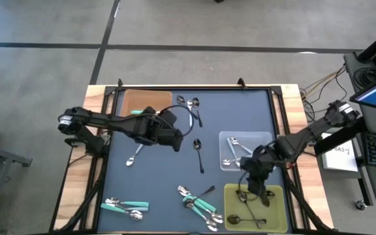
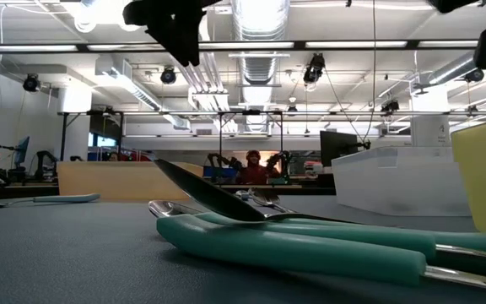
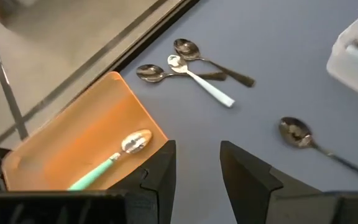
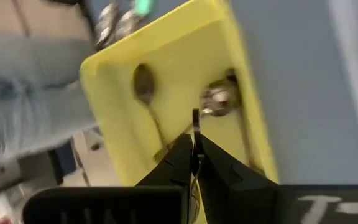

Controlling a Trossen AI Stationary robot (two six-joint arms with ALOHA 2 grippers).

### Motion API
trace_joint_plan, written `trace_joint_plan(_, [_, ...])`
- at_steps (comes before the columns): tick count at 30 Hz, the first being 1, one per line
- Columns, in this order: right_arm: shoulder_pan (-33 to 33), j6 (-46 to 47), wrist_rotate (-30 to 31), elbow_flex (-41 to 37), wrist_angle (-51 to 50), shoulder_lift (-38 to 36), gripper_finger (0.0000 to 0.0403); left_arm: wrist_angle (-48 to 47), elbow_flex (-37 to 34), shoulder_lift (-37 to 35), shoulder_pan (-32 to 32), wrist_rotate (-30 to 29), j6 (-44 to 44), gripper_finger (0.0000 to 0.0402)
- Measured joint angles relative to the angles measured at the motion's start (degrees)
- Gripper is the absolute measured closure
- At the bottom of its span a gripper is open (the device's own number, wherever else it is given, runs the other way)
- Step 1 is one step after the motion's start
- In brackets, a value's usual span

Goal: Sort silverware by color (type)
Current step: Put the black spoon into the yellow bin

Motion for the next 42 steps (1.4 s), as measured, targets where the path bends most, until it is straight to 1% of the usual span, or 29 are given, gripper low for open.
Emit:
trace_joint_plan(4, [3.6,-1.4,-0.2,-0.8,7.8,2.1,0.0394,-0.7,0.0,-0.8,1.0,1.1,5.6,0.0294])
trace_joint_plan(7, [5.5,-1.1,-0.1,-0.8,12.2,4.7,0.0394,-3.5,0.0,-1.6,1.1,1.6,8.3,0.0294])
trace_joint_plan(10, [6.6,-0.9,-0.2,-0.8,15.4,7.2,0.0394,-8.7,0.0,-2.8,1.1,4.4,9.7,0.0294])
trace_joint_plan(13, [6.7,1.6,-0.2,-0.8,16.8,9.6,0.0394,-15.3,-0.2,-4.0,0.9,7.8,10.3,0.0294])
trace_joint_plan(16, [6.7,3.6,-0.4,-0.8,17.5,11.1,0.0389,-18.5,-0.6,-5.8,0.7,10.2,10.3,0.0294])
trace_joint_plan(19, [6.9,4.7,-1.5,-0.8,17.6,11.7,0.037,-17.6,-2.0,-8.5,0.7,12.8,10.2,0.0294])
trace_joint_plan(24, [7.3,5.1,-1.5,-0.8,18.3,11.0,0.0318,-14.0,-5.3,-12.8,0.6,15.4,8.3,0.0294])
trace_joint_plan(25, [7.3,5.1,-1.5,-0.8,18.4,10.7,0.0308,-13.0,-6.2,-13.5,0.5,16.7,8.2,0.0294])
trace_joint_plan(27, [7.3,6.9,-1.8,-0.8,18.3,10.3,0.0291,-10.8,-8.7,-15.0,0.4,20.1,8.3,0.0294])
trace_joint_plan(29, [7.3,8.4,-3.4,-0.8,18.3,9.7,0.0279,-8.3,-12.0,-16.4,0.1,24.5,8.7,0.0294])
trace_joint_plan(31, [7.3,9.3,-4.7,-0.8,18.2,9.0,0.0272,-6.5,-16.1,-17.8,-0.4,28.4,8.7,0.0294])
trace_joint_plan(34, [7.3,9.6,-4.7,-0.8,18.1,7.9,0.0269,-4.3,-23.0,-19.7,-1.3,32.7,6.4,0.0294])
trace_joint_plan(38, [7.1,9.6,-3.9,-0.8,17.9,6.6,0.0272,-1.7,-31.7,-21.7,-2.1,34.0,-0.4,0.0294])
trace_joint_plan(42, [6.3,10.4,0.2,-0.8,18.0,5.2,0.0268,3.2,-39.0,-22.6,-2.1,33.9,-6.7,0.0294])
